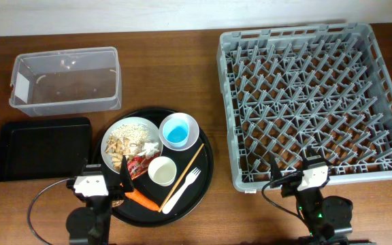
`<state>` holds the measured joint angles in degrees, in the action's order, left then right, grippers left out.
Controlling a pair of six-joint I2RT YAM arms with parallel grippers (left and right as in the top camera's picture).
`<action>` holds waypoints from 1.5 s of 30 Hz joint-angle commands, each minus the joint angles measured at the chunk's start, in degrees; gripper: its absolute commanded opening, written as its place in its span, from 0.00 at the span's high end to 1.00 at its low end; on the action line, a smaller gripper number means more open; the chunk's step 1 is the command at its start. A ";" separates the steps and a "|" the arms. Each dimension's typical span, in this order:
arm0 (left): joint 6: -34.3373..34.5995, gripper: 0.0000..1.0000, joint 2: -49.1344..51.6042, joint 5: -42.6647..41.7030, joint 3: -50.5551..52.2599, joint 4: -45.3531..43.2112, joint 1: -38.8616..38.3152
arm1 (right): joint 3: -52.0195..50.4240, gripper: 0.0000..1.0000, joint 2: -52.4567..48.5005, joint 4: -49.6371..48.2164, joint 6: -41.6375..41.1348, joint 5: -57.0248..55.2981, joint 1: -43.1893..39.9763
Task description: Sort waste into correct bins and load items into the dishwasher rack
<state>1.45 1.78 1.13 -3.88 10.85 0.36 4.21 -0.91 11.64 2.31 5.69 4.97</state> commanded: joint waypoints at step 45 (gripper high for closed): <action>5.40 0.05 87.69 -12.61 -58.49 22.49 -14.12 | 53.40 0.01 -50.10 53.27 -5.81 8.90 -0.13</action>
<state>6.44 86.72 -12.43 -61.54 35.38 -12.71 56.42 -51.07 64.86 -3.05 13.69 4.97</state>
